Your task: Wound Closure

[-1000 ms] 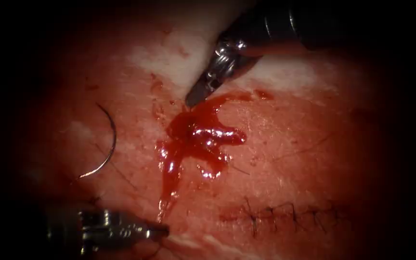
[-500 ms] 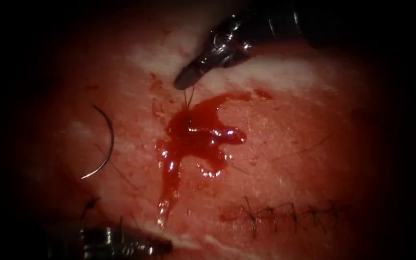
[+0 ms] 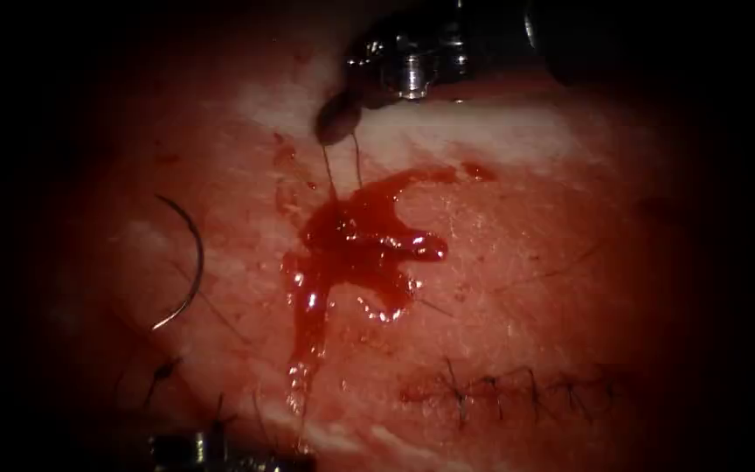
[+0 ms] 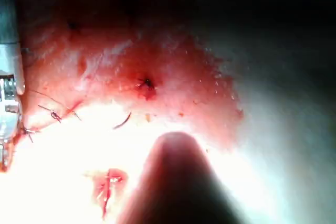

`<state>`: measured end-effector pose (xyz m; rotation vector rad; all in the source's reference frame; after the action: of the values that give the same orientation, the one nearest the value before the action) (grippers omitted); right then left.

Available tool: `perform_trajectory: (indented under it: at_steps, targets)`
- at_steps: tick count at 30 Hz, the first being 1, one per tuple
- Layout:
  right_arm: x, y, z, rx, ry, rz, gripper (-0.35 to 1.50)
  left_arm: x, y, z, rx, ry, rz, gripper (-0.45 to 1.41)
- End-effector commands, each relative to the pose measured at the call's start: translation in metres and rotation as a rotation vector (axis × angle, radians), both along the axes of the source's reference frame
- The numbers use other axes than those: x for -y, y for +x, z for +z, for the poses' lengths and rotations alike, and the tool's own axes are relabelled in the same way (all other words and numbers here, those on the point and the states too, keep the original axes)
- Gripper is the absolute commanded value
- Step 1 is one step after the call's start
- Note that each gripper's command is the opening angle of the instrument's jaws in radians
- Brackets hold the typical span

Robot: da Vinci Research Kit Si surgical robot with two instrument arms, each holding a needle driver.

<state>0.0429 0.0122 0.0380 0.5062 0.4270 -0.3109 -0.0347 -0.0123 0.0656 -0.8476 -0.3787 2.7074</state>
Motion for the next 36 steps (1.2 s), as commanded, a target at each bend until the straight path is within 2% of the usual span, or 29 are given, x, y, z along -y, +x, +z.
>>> perform_trajectory:
  at_steps: [1,3,9,17,32,36]
  targets:
    - [0.0008,0.0011,0.0002,-0.004,-0.038,-0.041,-0.35,0.0007,-0.0005,0.0005,0.003,0.004,0.004,-0.45]
    - [0.0013,0.0015,-0.0001,-0.023,-0.102,-0.076,-0.35,0.0008,-0.0005,0.0005,0.003,0.004,0.004,-0.45]
    - [0.0022,0.0022,-0.0009,-0.049,-0.16,-0.1,-0.35,0.0011,-0.0007,0.0002,0.007,0.008,0.007,-0.45]
    - [-0.0004,0.0016,-0.0008,-0.013,-0.269,-0.076,-0.35,0.002,-0.001,-0.0001,0.015,0.019,0.021,-0.45]
    - [0.0,0.0021,0.0001,0.003,-0.3,-0.088,-0.35,0.0024,-0.001,0.0003,0.011,0.033,0.022,-0.45]
    - [0.0011,0.0019,0.0006,0.052,-0.264,0.054,-0.35,0.0014,-0.0007,-0.0004,0.014,0.039,0.025,-0.45]
